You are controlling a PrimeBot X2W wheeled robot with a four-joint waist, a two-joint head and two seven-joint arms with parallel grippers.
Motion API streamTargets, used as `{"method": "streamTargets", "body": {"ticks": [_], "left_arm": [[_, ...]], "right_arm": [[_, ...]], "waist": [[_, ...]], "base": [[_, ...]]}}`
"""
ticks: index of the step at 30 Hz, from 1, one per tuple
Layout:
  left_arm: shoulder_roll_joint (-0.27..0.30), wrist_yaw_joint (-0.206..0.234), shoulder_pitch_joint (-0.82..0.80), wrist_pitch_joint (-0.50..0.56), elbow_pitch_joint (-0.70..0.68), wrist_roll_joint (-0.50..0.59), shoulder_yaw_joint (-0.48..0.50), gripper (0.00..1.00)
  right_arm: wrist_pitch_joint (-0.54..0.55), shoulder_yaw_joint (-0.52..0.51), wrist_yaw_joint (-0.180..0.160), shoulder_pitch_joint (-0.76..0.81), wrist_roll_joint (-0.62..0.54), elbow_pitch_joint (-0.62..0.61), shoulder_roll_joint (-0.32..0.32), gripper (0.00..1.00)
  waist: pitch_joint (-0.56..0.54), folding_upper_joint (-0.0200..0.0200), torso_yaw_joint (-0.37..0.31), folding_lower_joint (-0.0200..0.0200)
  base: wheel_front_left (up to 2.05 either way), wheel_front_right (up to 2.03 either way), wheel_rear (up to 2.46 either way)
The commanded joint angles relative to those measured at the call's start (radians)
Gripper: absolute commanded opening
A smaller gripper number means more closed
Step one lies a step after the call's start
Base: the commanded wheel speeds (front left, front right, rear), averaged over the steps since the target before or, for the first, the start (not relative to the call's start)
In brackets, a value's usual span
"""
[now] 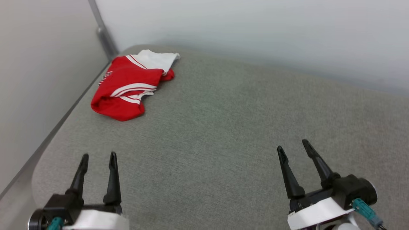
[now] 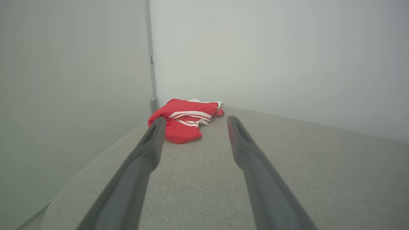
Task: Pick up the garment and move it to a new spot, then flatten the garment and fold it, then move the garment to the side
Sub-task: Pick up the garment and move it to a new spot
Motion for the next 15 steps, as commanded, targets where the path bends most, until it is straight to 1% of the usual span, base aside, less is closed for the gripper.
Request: {"method": "streamTargets", "body": {"ticks": [1, 4, 6, 7, 9, 11, 13, 15], "left_arm": [[-0.001, -0.01, -0.039, -0.003, 0.001, 0.007, 0.01, 1.0], [0.006, -0.021, -0.129, -0.003, 0.025, -0.043, 0.041, 1.0], [0.063, -0.027, -0.202, -0.003, 0.06, -0.051, 0.013, 1.0], [0.091, -0.026, -0.24, -0.003, 0.084, -0.074, -0.011, 1.0], [0.161, -0.026, -0.325, -0.003, 0.139, -0.14, -0.029, 1.0], [0.26, -0.026, -0.441, -0.003, 0.173, -0.203, -0.037, 1.0], [0.355, -0.026, -0.525, 0.003, 0.235, -0.271, -0.076, 1.0], [0.458, -0.026, -0.629, 0.044, 0.295, -0.366, -0.102, 1.0]], "right_arm": [[-0.002, -0.002, 0.0, -0.027, -0.019, -0.011, -0.001, 1.0], [-0.002, -0.01, 0.0, -0.057, -0.055, -0.031, -0.001, 1.0], [-0.002, -0.021, 0.0, -0.072, -0.073, -0.043, -0.001, 1.0], [-0.002, -0.025, 0.0, -0.08, -0.083, -0.047, -0.001, 1.0], [-0.002, -0.028, 0.0, -0.099, -0.11, -0.057, -0.001, 1.0], [-0.002, -0.03, 0.0, -0.119, -0.135, -0.069, -0.001, 1.0], [-0.002, -0.036, 0.0, -0.138, -0.154, -0.08, -0.001, 1.0], [-0.002, -0.038, 0.0, -0.155, -0.171, -0.093, -0.001, 1.0]], "waist": [[0.064, 0.0, -0.039, 0.0], [0.143, 0.0, -0.07, 0.0], [0.194, 0.0, -0.089, 0.0], [0.216, 0.0, -0.098, 0.0], [0.265, 0.0, -0.119, 0.0], [0.315, 0.0, -0.143, 0.0], [0.363, 0.0, -0.166, 0.0], [0.407, 0.0, -0.19, 0.0]], "base": [[0.0, 0.0, 0.0], [0.0, 0.0, 0.0], [0.0, 0.0, 0.0], [0.0, 0.0, 0.0], [0.0, 0.0, 0.0], [0.0, 0.0, 0.0], [0.0, 0.0, 0.0], [0.0, 0.0, 0.0]]}}
